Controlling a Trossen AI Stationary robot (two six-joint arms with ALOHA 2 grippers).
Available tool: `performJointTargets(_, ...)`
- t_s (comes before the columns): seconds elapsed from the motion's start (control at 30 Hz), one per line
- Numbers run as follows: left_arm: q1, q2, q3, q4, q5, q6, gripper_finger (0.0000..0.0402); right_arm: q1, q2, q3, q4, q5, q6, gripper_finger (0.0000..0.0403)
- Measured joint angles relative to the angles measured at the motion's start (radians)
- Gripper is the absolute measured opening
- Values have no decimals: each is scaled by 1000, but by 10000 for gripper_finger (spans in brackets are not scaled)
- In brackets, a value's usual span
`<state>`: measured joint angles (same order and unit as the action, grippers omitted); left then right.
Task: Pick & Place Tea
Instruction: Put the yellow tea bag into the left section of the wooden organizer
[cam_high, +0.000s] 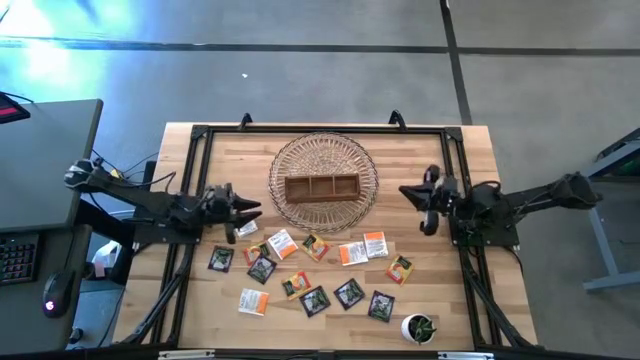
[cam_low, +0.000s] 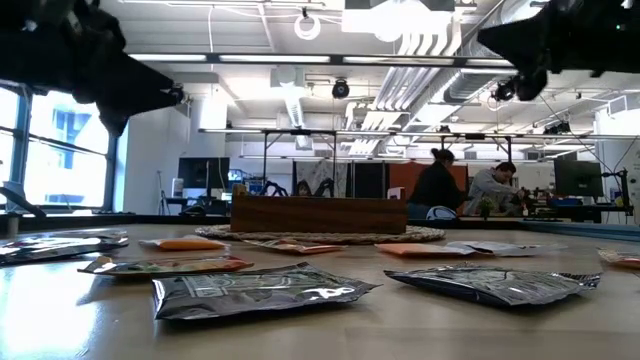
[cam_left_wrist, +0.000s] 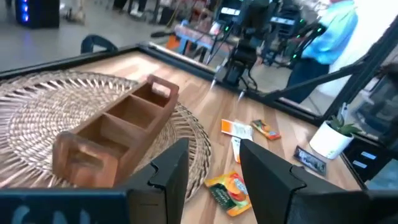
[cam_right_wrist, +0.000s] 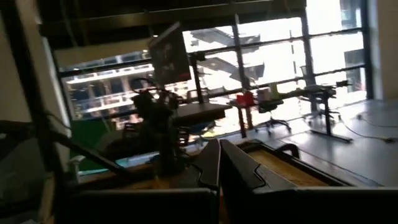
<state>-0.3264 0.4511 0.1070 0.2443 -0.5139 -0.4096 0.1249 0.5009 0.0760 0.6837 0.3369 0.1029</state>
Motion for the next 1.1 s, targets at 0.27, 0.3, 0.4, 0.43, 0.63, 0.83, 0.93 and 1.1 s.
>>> performJointTargets(0.27, 0, 384, 187, -7, 3, -176, 142, -53, 505, 231, -14, -124, 79, 0)
performJointTargets(0.3, 0, 426, 202, -6, 10, -197, 142, -53, 567, 279, -48, -145, 71, 0)
performJointTargets(0.4, 0, 538, 239, -8, 32, -250, 142, -42, 747, 417, -151, -215, 28, 0)
performJointTargets(0.43, 0, 575, 252, -7, 33, -269, 142, -36, 806, 460, -180, -238, 12, 0)
performJointTargets(0.63, 0, 795, 325, -7, 33, -368, 142, -4, 1091, 650, -288, -325, -28, 0)
performJointTargets(0.83, 0, 982, 414, -5, 35, -382, 142, 15, 1245, 752, -356, -382, -8, 0)
performJointTargets(0.93, 0, 1057, 462, -8, 47, -387, 142, 30, 1286, 767, -345, -364, -7, 0)
performJointTargets(1.1, 0, 1161, 530, -6, 114, -421, 142, 38, 1325, 765, -323, -344, 27, 0)
